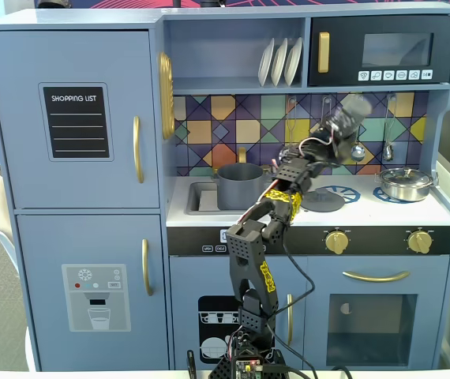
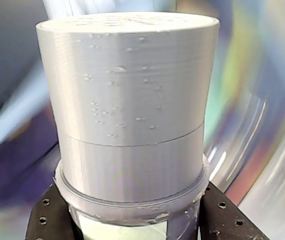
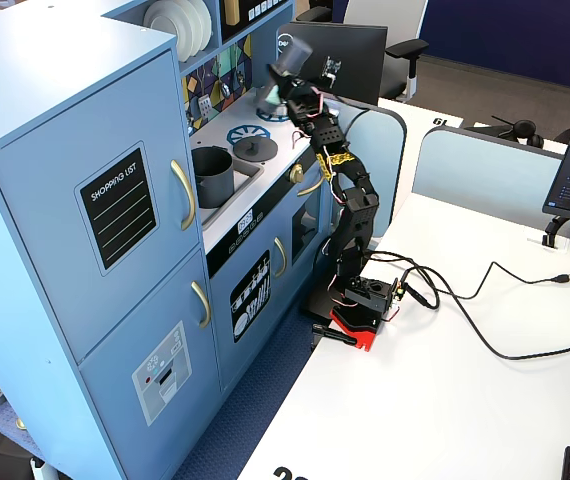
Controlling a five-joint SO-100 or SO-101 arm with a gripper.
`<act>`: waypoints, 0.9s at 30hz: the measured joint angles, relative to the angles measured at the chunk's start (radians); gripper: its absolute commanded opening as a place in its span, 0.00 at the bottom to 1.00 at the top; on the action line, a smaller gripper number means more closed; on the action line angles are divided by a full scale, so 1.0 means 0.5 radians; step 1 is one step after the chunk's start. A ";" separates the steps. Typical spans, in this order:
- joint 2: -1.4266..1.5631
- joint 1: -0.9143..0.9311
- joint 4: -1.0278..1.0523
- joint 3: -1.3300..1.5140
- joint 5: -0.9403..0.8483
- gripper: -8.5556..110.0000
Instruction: Put salt in the gray recipient
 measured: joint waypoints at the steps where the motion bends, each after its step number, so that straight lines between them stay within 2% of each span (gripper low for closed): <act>1: 0.000 0.037 -0.067 0.031 -0.202 0.07; 4: -0.006 0.104 -0.252 0.153 -0.638 0.07; 10: -0.114 0.163 -0.393 0.377 -0.917 0.08; 19: -0.291 0.175 -0.565 0.503 -0.991 0.08; 27: -0.420 0.212 -0.620 0.506 -0.908 0.08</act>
